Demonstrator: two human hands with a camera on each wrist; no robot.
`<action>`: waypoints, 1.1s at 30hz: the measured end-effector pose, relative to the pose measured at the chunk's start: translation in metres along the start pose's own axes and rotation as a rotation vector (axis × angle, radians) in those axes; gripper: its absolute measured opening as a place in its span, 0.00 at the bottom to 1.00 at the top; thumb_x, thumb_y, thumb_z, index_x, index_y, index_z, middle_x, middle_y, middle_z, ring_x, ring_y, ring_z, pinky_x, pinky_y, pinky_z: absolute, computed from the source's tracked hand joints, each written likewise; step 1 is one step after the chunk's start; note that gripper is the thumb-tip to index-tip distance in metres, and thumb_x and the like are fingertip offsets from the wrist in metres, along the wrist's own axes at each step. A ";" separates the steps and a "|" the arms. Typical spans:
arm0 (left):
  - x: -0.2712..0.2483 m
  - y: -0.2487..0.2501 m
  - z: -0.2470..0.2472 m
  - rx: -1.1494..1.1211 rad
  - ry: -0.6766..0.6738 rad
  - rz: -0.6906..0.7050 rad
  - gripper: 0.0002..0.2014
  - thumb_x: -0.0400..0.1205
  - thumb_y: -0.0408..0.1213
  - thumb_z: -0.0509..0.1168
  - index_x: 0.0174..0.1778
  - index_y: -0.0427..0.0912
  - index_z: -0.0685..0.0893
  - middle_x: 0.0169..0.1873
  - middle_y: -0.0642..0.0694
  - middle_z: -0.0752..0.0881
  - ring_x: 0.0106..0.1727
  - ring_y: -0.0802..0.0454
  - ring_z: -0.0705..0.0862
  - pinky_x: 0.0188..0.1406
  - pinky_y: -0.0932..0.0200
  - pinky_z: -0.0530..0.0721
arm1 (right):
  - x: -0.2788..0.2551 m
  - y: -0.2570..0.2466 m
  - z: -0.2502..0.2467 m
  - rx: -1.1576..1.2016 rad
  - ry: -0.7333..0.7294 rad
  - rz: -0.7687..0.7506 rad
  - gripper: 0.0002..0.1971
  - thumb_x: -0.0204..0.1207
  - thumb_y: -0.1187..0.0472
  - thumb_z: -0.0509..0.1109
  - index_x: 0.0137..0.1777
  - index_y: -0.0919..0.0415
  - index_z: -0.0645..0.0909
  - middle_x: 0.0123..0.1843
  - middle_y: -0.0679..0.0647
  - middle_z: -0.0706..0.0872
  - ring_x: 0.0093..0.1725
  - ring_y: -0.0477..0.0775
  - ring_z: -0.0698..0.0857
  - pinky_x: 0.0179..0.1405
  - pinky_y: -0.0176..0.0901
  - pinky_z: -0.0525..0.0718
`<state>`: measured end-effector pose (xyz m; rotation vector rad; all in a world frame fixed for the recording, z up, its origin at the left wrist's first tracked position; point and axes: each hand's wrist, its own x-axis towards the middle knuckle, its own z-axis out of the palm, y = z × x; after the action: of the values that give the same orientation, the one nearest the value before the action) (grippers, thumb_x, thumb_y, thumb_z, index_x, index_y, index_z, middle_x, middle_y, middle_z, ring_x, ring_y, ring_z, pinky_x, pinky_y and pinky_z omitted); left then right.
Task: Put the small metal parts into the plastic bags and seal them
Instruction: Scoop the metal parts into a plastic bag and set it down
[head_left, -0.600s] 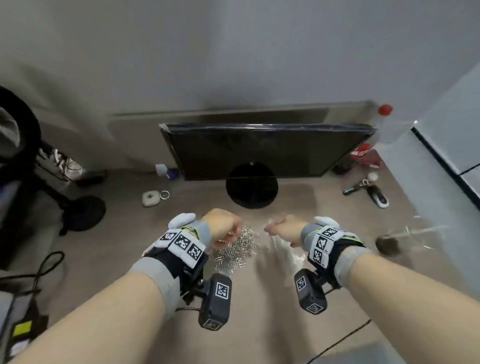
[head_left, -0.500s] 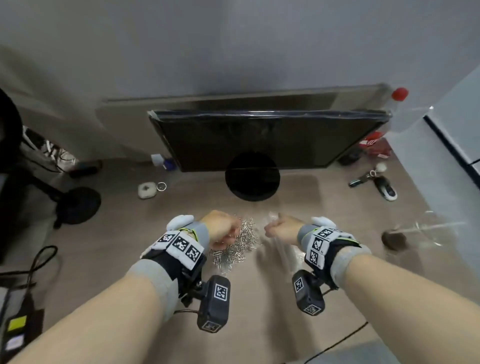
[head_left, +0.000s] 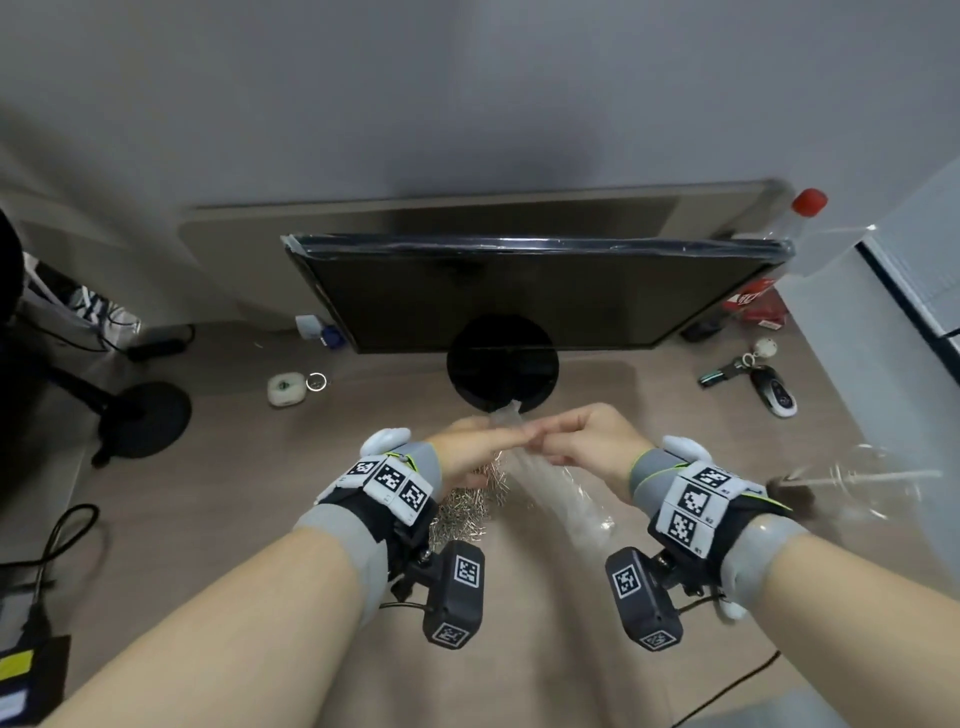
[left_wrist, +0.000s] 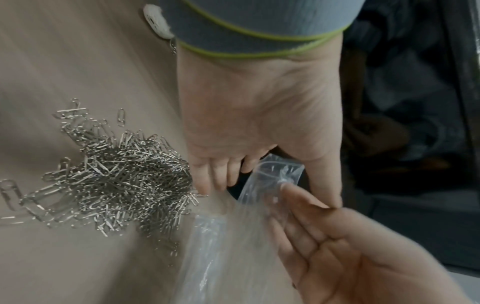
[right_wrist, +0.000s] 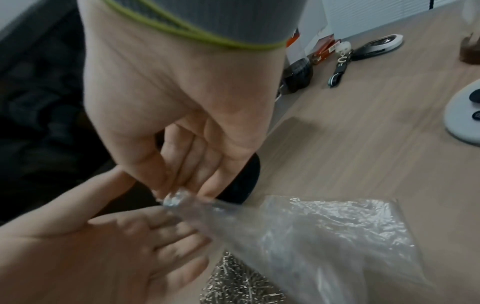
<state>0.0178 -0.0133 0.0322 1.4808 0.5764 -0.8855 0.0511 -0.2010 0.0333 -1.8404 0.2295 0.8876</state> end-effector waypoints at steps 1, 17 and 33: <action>-0.005 0.005 0.002 0.006 -0.021 0.055 0.30 0.70 0.62 0.79 0.65 0.56 0.82 0.66 0.55 0.84 0.71 0.56 0.80 0.75 0.45 0.79 | -0.008 -0.009 0.001 0.096 -0.054 -0.022 0.11 0.69 0.71 0.72 0.37 0.58 0.95 0.32 0.55 0.91 0.35 0.49 0.86 0.58 0.49 0.87; -0.026 0.056 -0.007 0.598 0.053 0.517 0.50 0.57 0.55 0.85 0.76 0.56 0.74 0.60 0.56 0.86 0.61 0.59 0.87 0.65 0.57 0.86 | -0.035 -0.061 -0.012 0.209 0.071 0.067 0.17 0.71 0.76 0.74 0.56 0.63 0.78 0.28 0.57 0.77 0.31 0.53 0.81 0.51 0.62 0.95; -0.044 0.047 -0.041 0.798 0.257 0.197 0.45 0.71 0.61 0.76 0.78 0.47 0.63 0.56 0.49 0.86 0.57 0.47 0.85 0.61 0.54 0.82 | -0.013 -0.029 -0.036 -0.181 0.382 0.215 0.16 0.65 0.53 0.77 0.53 0.52 0.84 0.47 0.53 0.87 0.44 0.56 0.87 0.46 0.48 0.83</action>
<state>0.0373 0.0280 0.0929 2.3534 0.2469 -0.8092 0.0740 -0.2220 0.0700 -2.1775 0.6117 0.7106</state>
